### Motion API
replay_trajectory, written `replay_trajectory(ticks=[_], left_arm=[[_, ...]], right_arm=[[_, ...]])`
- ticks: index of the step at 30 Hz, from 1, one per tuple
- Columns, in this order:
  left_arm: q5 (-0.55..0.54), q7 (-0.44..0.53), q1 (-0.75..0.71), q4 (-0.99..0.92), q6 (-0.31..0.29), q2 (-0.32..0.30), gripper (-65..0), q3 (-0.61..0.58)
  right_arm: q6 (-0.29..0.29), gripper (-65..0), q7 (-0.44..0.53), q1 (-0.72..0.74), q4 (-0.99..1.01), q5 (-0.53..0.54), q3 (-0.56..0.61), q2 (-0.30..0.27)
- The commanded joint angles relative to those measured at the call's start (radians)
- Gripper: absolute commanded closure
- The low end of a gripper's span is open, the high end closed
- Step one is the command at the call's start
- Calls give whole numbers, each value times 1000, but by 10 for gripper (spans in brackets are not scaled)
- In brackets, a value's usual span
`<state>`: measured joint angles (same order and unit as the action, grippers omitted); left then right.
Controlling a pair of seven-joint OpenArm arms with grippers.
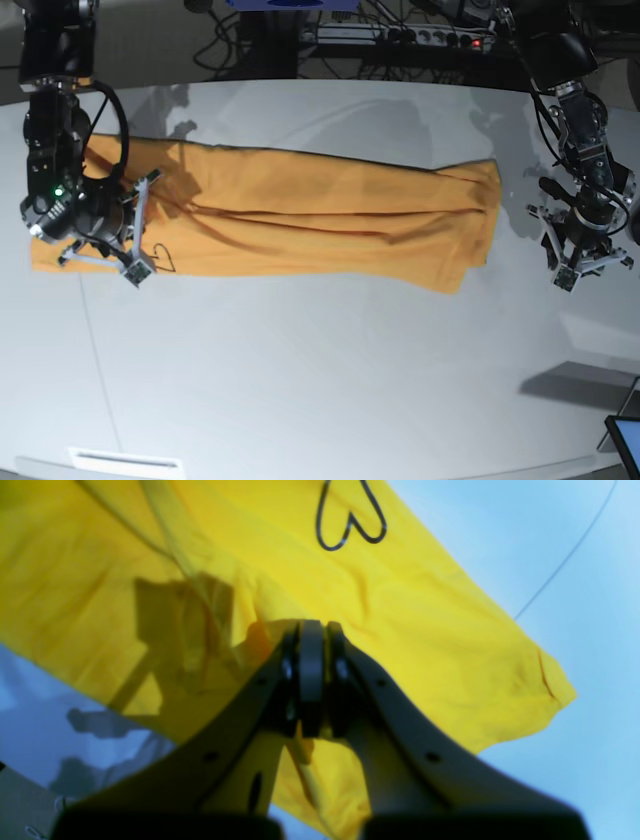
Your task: Fold the T-shirt properly
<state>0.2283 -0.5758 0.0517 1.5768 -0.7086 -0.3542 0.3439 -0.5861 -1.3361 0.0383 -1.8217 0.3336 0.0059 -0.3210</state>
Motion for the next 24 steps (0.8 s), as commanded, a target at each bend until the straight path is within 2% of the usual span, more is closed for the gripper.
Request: replay_trajectory(ticks=[1, 8, 13, 24], left_arm=[[-4, 18, 18, 15, 10, -18, -217, 4], [-4, 18, 18, 15, 10, -18, -217, 8], [-4, 20, 18, 14, 10, -18, -217, 7], [-4, 20, 18, 14, 10, -18, -217, 10]], right_arm=[[1, -3, 5, 4, -23, 2, -8, -11], [1, -3, 5, -59, -36, 6, -8, -8], [1, -3, 5, -96, -94, 6, -5, 16], [1, -3, 10, -150, -112, 6, -1, 18]])
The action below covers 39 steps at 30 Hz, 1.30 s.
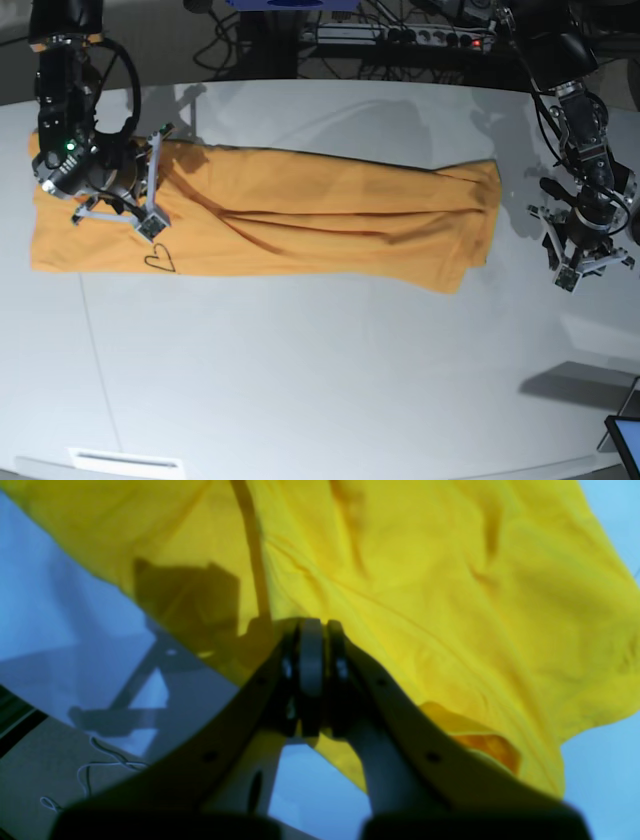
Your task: Fold the T-shirt properly
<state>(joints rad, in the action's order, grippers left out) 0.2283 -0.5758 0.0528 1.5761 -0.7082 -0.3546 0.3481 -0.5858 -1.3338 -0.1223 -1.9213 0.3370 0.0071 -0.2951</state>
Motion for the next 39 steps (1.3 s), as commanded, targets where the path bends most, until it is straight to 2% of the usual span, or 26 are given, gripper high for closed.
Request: replay_trajectory(ticks=[1, 11, 13, 17, 19, 24, 39], left_arm=[[-4, 18, 17, 14, 10, -17, -217, 6], [-4, 18, 11, 16, 10, -16, -217, 7], [-4, 18, 11, 16, 10, -16, -217, 7], [-4, 18, 11, 16, 10, -16, -217, 7], [-4, 20, 11, 16, 10, -16, -217, 7], [-4, 20, 14, 16, 10, -16, -217, 7], [-5, 18, 12, 14, 10, -28, -217, 7]], right_arm=[[0, -3, 9, 13, -10, 3, 0, -3], [0, -12, 7, 14, -8, 3, 1, 32], [0, -64, 6, 14, -8, 3, 1, 33], [0, -232, 4, -7, -13, 3, 1, 33], [0, -279, 6, -23, -16, 3, 1, 33], [0, -277, 10, -14, -23, 3, -6, 24], [0, -277, 12, 134, -47, 0, -8, 23]])
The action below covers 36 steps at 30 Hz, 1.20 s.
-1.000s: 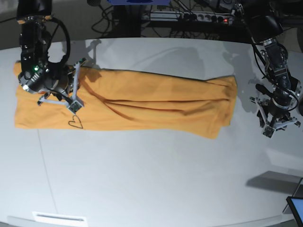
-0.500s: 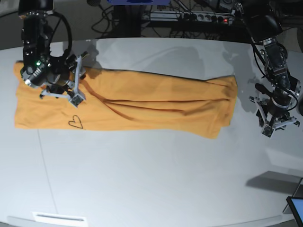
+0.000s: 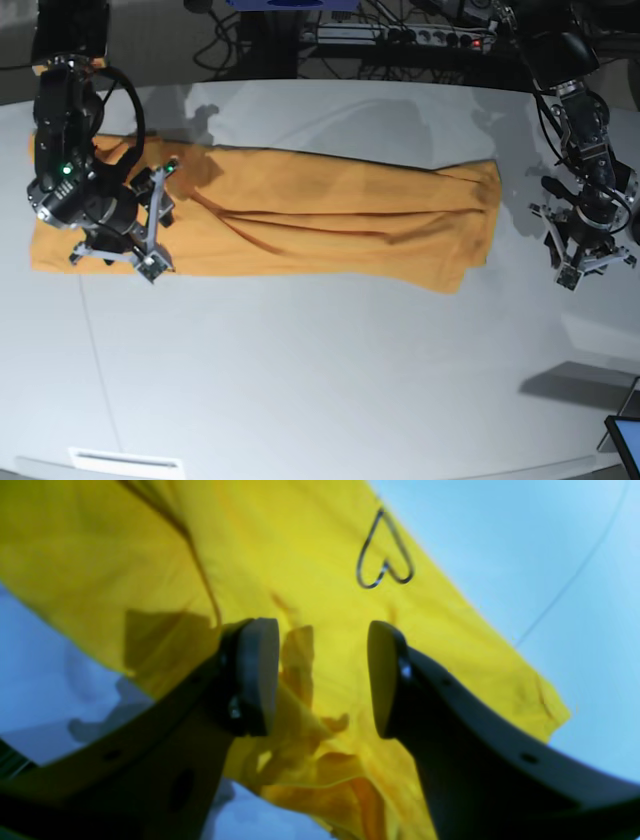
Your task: Fold the T-shirt properly
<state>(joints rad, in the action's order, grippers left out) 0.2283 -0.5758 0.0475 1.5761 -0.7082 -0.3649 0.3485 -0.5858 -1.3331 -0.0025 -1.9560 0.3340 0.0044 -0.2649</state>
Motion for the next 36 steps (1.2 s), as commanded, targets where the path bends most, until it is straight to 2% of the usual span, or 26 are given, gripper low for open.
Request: replay_trajectory(ticks=[1, 9, 14, 17, 30, 36], left_arm=[[-5, 18, 21, 14, 10, -18, -217, 8], [-14, 17, 61, 4, 10, -3, -217, 10], [-5, 13, 144, -75, 10, 10, -217, 90], [-4, -28, 177, -125, 10, -6, -217, 119], [-5, -36, 183, -156, 10, -98, -217, 122], [-4, -36, 191, -167, 10, -104, -217, 171]], right_arm=[[0, -277, 13, 14, -12, 3, -5, -6], [-1, -277, 42, 14, -12, 6, 15, 20], [-1, -277, 50, 14, -12, 6, 122, 39], [-1, -277, 56, 23, -12, 1, 144, 71], [-1, -277, 54, 81, 5, 6, 153, 158], [-1, -277, 56, 120, 59, 6, 202, 191]])
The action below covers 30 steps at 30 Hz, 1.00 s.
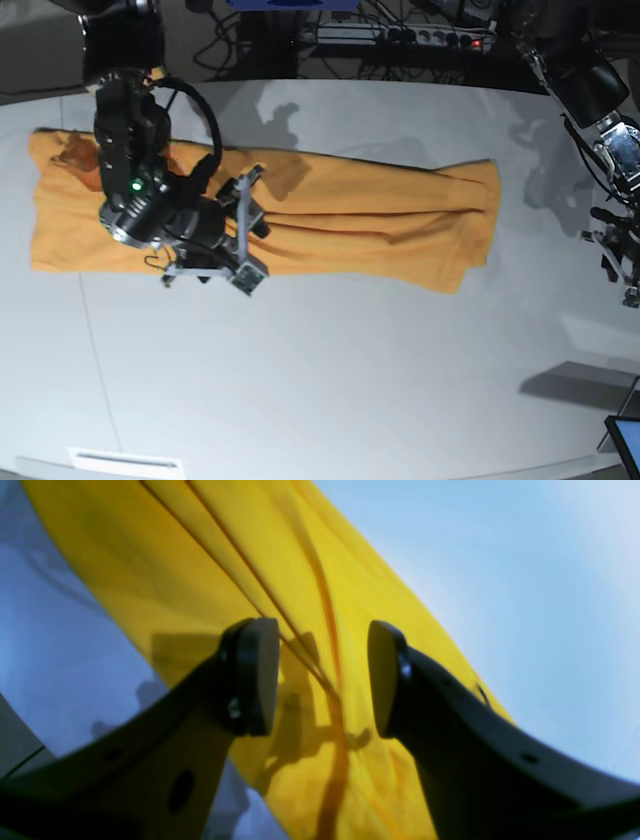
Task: Fold the T-shirt properly
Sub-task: 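Lower the right gripper onto the strip edge beside the heart drawing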
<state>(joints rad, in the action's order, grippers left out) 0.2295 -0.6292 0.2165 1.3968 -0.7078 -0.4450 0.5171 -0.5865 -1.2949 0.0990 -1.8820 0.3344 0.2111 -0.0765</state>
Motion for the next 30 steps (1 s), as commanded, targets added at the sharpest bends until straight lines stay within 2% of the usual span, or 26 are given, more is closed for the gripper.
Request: replay_trajectory(ticks=[1, 8, 14, 21, 24, 26, 28, 30], left_arm=[[-5, 18, 22, 6, 10, -24, -217, 4], [-6, 21, 10, -12, 10, -30, -217, 10], [-6, 50, -29, 13, 10, -31, -217, 58], [-14, 58, -73, 11, 10, -45, -217, 58], [-14, 58, -76, 11, 10, -45, -217, 58], [-15, 58, -90, 11, 10, -45, -217, 58], [-15, 58, -95, 13, 10, -45, -217, 58], [-15, 58, -95, 13, 10, -45, -217, 58]], right_arm=[[0, -277, 18, 28, -1, 2, 4, 14], [0, -274, 39, 72, 100, 1, 12, 42], [0, -174, 61, 103, 190, 1, 14, 43], [3, -171, 62, 124, 216, 1, 14, 53], [3, -207, 62, 143, 243, 1, 14, 56], [3, -279, 70, 152, 269, 1, 14, 57], [3, -319, 91, 153, 284, 1, 14, 57], [3, -316, 102, 156, 298, 1, 14, 57]])
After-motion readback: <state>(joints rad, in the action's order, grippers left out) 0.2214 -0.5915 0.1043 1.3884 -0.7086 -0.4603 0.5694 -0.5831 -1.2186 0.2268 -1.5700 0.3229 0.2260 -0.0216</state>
